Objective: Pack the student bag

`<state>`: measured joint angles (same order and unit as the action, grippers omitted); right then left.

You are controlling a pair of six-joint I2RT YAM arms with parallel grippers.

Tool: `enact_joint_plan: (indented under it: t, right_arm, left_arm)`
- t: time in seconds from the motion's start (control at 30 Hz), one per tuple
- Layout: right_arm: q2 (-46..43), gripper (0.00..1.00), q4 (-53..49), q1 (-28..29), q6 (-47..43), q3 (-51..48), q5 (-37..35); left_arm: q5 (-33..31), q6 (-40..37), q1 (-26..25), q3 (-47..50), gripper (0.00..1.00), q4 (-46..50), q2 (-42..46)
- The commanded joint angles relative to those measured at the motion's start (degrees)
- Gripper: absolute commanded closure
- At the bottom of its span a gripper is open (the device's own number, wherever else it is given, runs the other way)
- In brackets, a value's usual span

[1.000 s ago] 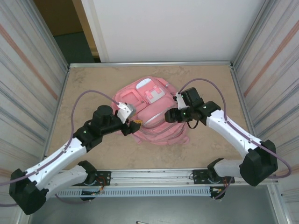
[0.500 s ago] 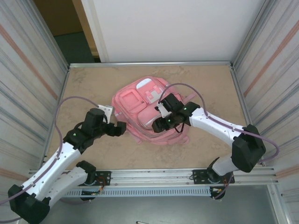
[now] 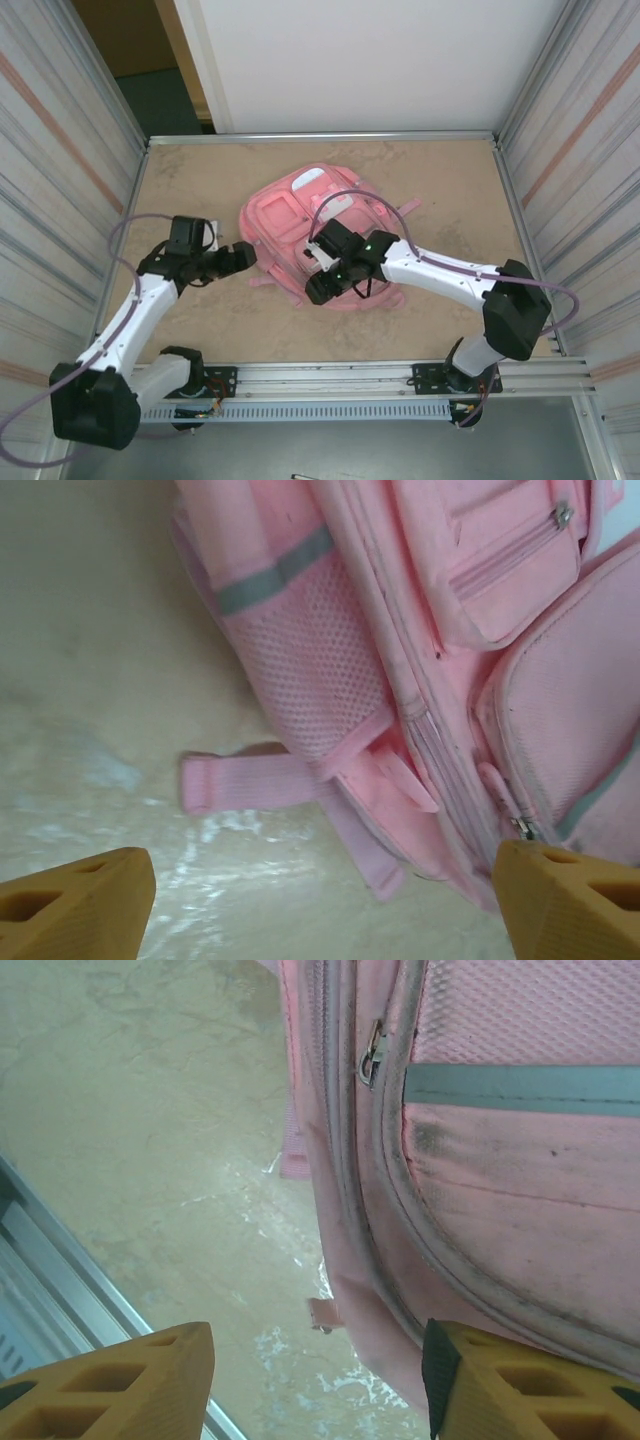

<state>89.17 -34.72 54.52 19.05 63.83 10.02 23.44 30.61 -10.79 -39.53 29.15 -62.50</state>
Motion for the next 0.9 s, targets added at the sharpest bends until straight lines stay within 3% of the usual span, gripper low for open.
enact_joint_plan:
  t: [0.0,0.3,0.53,0.87]
  right_arm:
    - [2.9,0.43,4.6,-0.4,1.8,-2.1,-2.8]
    - [13.0,0.45,12.4,-7.5,-1.1,1.7,1.4]
    - [20.7,0.46,17.2,-11.0,-0.2,7.3,3.3]
    - [17.1,0.46,15.3,-7.4,-1.1,7.9,5.4]
  left_arm:
    - [7.3,6.4,-0.3,1.6,0.13,-4.6,-3.2]
    - [0.7,7.5,-1.4,2.0,0.11,-4.2,-3.1]
    - [0.6,8.1,-0.9,2.0,0.10,-2.6,-1.9]
    - [-0.1,7.1,-0.6,1.3,0.09,-0.5,-1.4]
